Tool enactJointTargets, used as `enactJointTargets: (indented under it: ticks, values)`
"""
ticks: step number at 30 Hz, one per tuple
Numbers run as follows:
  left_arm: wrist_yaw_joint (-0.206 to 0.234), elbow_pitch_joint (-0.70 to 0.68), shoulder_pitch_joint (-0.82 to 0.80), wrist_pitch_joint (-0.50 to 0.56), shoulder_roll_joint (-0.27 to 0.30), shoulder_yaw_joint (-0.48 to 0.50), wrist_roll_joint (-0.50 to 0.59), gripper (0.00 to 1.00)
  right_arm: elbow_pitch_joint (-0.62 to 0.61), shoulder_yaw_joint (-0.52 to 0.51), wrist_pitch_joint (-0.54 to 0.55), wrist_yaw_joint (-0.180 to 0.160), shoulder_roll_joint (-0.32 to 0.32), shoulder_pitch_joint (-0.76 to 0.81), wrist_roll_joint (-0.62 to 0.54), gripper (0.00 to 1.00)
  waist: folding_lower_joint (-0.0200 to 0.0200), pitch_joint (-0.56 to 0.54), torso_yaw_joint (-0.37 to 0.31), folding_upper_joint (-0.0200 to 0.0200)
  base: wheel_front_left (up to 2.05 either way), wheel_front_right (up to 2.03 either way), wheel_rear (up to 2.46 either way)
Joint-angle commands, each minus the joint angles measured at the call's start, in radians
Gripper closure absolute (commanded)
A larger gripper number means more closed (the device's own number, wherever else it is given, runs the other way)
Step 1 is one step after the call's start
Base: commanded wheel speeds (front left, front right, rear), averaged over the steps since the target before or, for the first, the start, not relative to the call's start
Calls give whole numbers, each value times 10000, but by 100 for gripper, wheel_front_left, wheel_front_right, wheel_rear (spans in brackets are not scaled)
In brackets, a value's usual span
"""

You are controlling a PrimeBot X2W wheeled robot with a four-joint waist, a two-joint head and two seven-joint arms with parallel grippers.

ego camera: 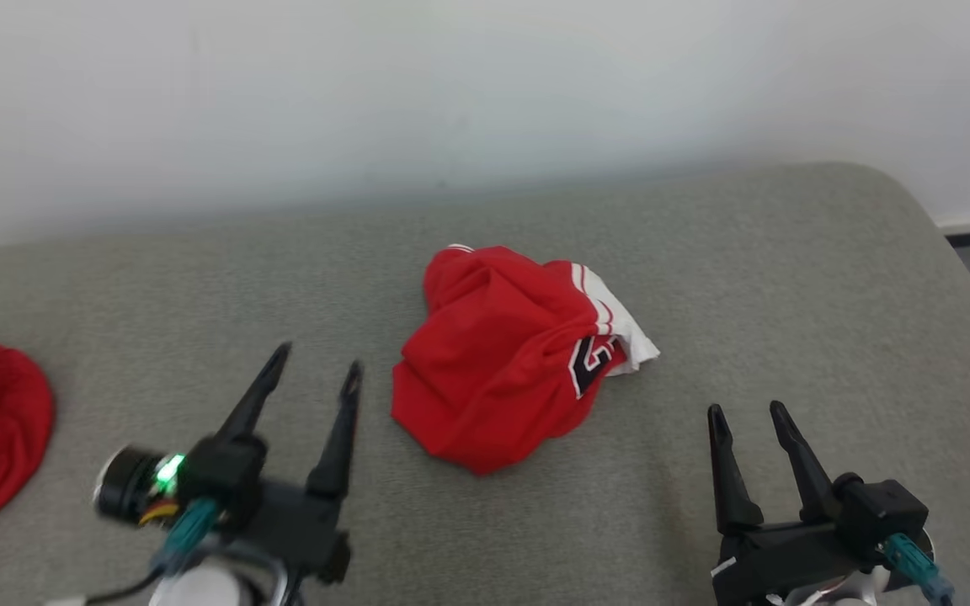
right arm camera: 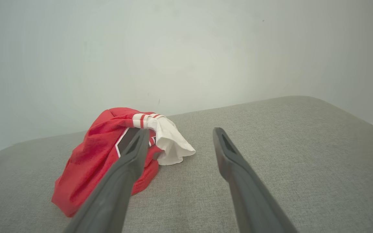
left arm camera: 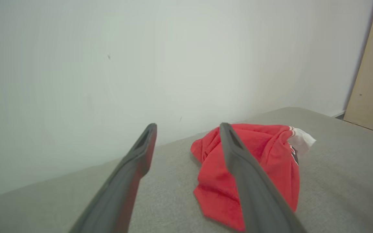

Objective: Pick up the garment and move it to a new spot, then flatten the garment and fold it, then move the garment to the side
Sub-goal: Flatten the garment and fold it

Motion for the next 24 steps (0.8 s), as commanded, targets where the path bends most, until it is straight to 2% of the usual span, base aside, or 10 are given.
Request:
enactJointTargets:
  ticks: [1, 13, 23, 24]
  values:
    - [-228, 248, -556, 17, -211, -158, 34, 0, -24, 73, -28, 34, -2, -127, 105, 0, -1, 339, -548, 0, 0, 0, 0]
    - [-1844, 3198, -3399, 439, -1303, -1650, 453, 0, -131, 578, -28, 36, 3, -639, 757, 0, -1, 1279, -2419, 0, 0, 0, 0]
    - [-2222, 6310, -4714, 421, -1541, -2255, 628, 0, -79, 834, -28, 35, -2, -773, 1155, 0, -1, 1579, -3394, 0, 0, 0, 0]
    - [-2235, 6577, -4837, 318, -1590, -2217, 577, 18, -79, 828, -28, 35, 1, -770, 1169, 0, -1, 1584, -3423, 0, 0, 0, 0]
